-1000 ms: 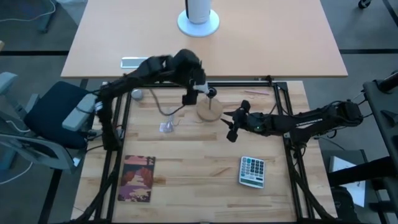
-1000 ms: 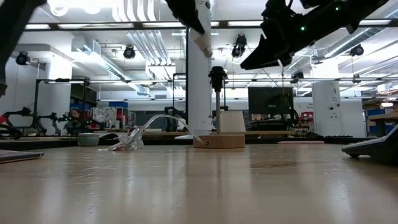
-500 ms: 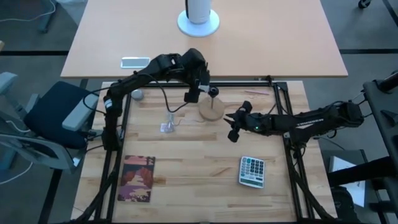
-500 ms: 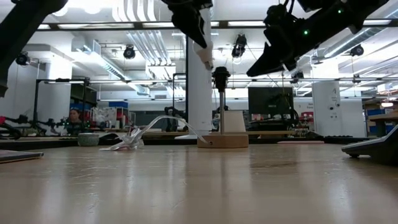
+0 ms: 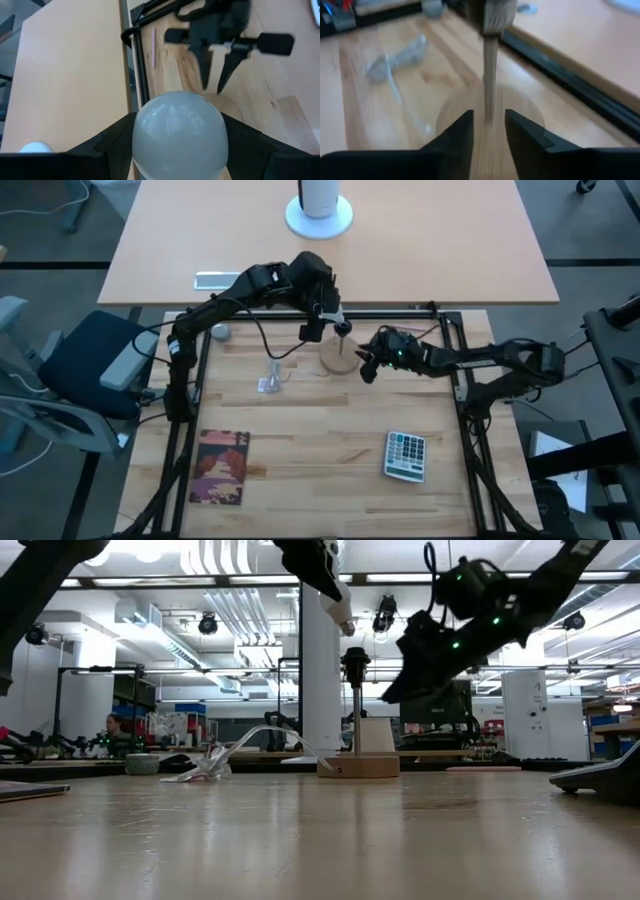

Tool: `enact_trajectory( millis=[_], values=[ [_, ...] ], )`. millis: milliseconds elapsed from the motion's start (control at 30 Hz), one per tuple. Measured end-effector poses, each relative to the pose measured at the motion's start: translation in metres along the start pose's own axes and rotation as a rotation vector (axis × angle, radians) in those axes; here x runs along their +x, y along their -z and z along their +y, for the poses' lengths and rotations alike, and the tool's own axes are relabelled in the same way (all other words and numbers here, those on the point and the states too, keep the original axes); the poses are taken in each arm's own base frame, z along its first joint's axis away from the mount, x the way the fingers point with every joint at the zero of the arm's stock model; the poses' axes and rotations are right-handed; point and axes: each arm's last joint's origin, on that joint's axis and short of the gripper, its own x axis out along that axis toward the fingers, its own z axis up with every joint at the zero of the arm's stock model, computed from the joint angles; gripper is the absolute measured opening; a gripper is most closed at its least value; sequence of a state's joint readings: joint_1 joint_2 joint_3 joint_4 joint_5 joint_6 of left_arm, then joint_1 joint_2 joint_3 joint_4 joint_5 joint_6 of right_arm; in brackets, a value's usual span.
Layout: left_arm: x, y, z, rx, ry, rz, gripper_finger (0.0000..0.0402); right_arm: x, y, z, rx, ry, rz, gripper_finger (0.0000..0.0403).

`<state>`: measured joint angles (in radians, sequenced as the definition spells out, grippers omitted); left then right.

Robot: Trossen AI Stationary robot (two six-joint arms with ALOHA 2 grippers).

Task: Screw lightbulb
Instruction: Insert the lightbulb into the lamp

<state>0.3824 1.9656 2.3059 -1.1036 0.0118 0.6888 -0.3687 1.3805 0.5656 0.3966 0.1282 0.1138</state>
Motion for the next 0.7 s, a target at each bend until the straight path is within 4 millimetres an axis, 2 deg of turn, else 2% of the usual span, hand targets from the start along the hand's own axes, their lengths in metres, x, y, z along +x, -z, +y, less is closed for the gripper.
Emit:
enact_trajectory(
  millis=[200, 367, 567, 700],
  values=[
    [0.007, 0.003, -0.002, 0.005, 0.013, 0.014, 0.0238, 0.028, 0.009, -0.012, -0.008, -0.058, -0.068, 0.0184],
    [0.013, 0.005, -0.004, 0.009, 0.024, 0.027, 0.0238, 0.042, 0.009, -0.011, -0.030, -0.082, -0.150, 0.0219],
    [0.014, 0.005, -0.004, 0.016, 0.021, 0.019, 0.0238, 0.061, 0.001, -0.014, -0.037, -0.068, -0.165, 0.0220],
    [0.014, 0.005, -0.004, 0.017, 0.022, 0.017, 0.0238, 0.069, 0.000, -0.013, -0.042, -0.066, -0.162, 0.0186]
  ],
)
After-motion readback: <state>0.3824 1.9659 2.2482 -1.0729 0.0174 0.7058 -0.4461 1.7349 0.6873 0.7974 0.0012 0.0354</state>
